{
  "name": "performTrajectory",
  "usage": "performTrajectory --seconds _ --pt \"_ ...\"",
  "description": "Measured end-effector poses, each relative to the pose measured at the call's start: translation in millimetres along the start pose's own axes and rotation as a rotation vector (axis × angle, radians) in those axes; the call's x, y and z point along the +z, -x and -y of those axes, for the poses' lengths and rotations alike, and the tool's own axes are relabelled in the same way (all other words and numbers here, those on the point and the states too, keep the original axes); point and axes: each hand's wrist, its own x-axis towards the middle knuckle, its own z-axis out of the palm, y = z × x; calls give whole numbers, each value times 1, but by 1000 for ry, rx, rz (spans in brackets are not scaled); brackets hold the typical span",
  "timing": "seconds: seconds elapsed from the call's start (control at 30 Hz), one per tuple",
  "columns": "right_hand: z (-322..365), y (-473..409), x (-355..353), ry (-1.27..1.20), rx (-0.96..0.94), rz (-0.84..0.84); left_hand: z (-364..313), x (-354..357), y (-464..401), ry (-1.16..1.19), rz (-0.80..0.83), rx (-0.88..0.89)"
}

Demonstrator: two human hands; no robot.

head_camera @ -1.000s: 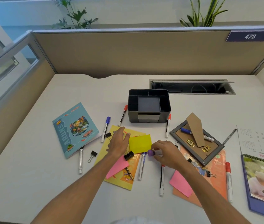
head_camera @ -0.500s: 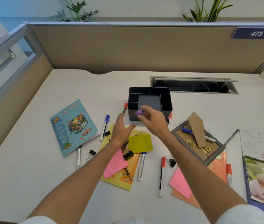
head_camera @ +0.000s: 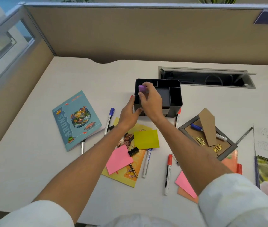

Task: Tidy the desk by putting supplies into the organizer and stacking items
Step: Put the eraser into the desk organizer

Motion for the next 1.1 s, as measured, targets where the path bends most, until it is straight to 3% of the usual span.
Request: performTrajectory --seconds 0.27,0.6,0.8,1.1 --pt "-9 3 5 22 -4 -39 2 3 9 -1 27 7" --pt "-13 15 -1 183 -56 131 -2 2 12 -35 70 -30" --pt "-16 17 4 428 -239 111 -2 3 12 -108 72 -19" --pt "-15 20 -7 204 -139 171 -5 -13 24 -45 19 0"
